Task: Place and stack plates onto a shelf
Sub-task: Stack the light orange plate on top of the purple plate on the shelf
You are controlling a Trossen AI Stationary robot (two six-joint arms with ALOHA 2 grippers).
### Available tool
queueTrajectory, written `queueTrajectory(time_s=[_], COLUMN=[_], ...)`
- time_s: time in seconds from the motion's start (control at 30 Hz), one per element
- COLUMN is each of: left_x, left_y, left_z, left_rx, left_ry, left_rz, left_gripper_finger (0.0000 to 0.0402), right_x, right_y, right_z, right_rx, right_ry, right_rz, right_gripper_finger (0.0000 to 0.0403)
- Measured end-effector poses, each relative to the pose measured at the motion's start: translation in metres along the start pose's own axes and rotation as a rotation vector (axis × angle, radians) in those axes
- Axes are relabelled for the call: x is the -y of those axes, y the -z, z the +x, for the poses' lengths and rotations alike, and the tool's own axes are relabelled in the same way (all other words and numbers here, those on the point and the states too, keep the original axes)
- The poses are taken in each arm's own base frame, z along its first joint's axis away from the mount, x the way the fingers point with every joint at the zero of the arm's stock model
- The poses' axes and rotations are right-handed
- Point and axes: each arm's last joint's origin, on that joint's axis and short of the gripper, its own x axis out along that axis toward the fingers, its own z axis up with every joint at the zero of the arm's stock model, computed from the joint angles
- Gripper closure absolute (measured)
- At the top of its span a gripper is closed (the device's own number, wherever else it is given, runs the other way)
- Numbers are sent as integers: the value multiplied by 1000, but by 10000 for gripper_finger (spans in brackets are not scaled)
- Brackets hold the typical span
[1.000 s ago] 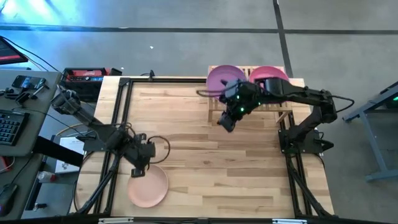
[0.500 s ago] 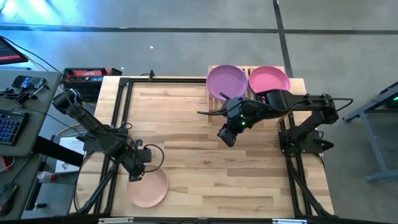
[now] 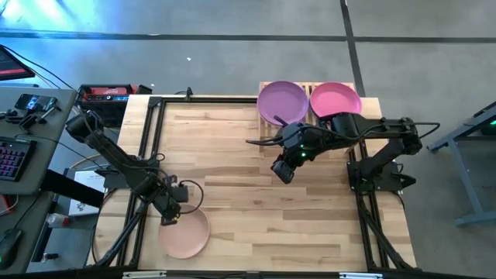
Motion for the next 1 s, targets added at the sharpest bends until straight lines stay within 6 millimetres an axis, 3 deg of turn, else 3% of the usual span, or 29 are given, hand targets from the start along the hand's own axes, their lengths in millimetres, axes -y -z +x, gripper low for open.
queueTrajectory(time_s=[0.67, 1.0], left_x=[0, 3], left_y=[4, 2], left_z=[18, 18], left_rx=[-37, -47], left_ry=[14, 58], left_rz=[1, -22], left_gripper_finger=[313, 393], right_x=[0, 0], right_y=[0, 0], right_z=[0, 0], right_rx=[1, 0], right_ry=[1, 1], right_rz=[0, 0], right_gripper_finger=[327, 327])
